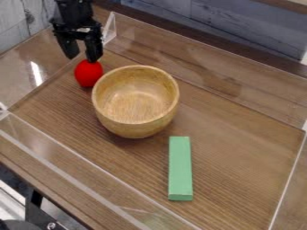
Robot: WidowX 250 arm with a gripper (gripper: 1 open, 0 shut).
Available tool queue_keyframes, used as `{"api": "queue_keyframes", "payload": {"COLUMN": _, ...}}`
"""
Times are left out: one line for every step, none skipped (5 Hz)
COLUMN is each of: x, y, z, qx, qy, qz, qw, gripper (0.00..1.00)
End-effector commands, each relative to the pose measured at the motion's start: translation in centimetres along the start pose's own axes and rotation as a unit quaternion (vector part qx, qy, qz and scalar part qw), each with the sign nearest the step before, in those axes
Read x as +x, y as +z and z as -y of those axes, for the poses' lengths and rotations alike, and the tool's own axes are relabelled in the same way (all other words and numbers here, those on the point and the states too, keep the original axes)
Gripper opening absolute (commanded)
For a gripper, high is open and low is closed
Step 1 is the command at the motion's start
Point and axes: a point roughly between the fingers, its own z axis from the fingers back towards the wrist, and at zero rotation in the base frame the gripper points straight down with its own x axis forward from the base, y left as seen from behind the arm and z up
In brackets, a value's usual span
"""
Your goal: Move the red object to the right
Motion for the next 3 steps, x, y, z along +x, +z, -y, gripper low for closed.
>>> {"api": "queue_keyframes", "payload": {"x": 0.9, "y": 1.6, "z": -0.7, "qx": 0.018, "qy": -0.001, "qz": 0.027, "qw": 0.9995, "gripper": 0.0}}
{"api": "queue_keyframes", "payload": {"x": 1.0, "y": 1.5, "z": -0.5, "qx": 0.02, "qy": -0.001, "qz": 0.027, "qw": 0.9994, "gripper": 0.0}}
{"api": "queue_keyframes", "payload": {"x": 1.5, "y": 3.6, "z": 1.8, "qx": 0.014, "qy": -0.016, "qz": 0.046, "qw": 0.9987, "gripper": 0.0}}
